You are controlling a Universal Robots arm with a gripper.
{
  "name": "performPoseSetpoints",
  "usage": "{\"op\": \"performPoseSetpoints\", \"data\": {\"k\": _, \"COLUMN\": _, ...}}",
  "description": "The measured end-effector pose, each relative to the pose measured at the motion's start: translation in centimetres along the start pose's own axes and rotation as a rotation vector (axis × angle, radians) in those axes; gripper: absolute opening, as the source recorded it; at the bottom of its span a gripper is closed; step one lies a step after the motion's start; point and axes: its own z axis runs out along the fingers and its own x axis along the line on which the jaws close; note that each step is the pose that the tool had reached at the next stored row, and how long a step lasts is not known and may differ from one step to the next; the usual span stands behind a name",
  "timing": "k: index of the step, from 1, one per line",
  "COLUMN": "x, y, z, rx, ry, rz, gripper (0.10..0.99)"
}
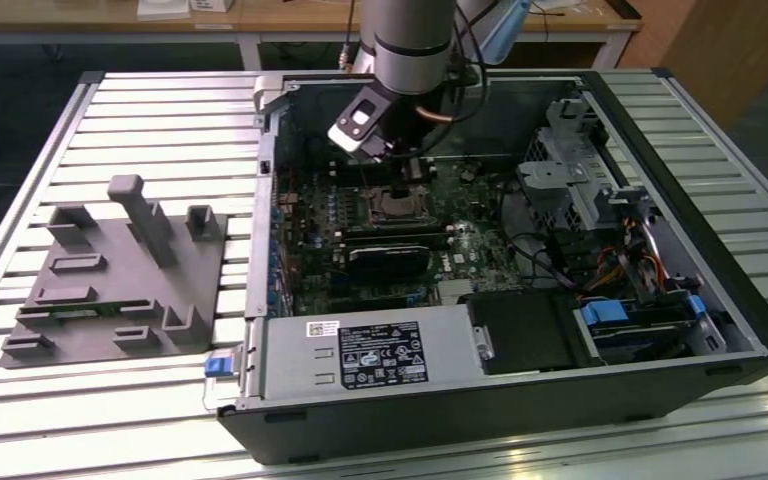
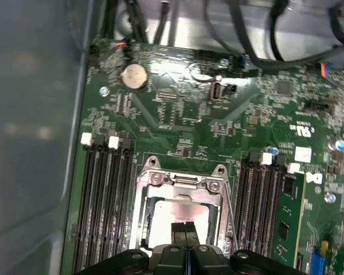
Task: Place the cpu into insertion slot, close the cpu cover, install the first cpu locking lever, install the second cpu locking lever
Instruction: 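Close the cpu cover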
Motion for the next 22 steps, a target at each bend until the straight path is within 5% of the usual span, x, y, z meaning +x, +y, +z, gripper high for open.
{"op": "performPoseSetpoints", "data": {"k": 22, "x": 0.0, "y": 0.0, "z": 0.0, "rx": 0.0, "ry": 0.0081, "rz": -0.399, "gripper": 0.114}}
